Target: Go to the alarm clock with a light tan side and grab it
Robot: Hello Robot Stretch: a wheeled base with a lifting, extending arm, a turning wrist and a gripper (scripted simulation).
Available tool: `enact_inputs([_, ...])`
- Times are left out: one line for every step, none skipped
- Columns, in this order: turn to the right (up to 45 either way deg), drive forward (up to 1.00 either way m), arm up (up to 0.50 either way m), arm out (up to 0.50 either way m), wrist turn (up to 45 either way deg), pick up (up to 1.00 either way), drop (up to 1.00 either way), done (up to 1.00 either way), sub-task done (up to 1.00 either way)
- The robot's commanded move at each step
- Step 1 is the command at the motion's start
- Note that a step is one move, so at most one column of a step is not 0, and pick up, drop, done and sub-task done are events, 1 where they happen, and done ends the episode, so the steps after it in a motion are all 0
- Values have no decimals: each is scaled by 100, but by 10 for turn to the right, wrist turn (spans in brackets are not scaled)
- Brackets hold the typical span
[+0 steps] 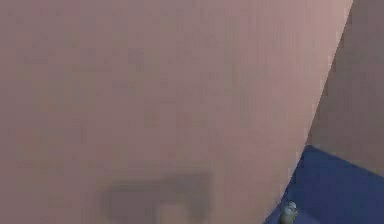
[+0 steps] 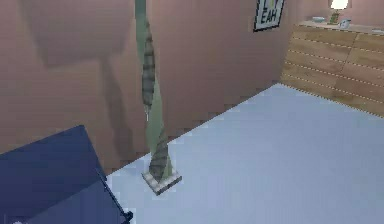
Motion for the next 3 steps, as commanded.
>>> enact_inputs([-450,0,0,0,0,0,0,0,0])
enact_inputs([-90,0,0,0,0,0,0,0,0])
enact_inputs([450,0,0,0,0,0,0,0,0])
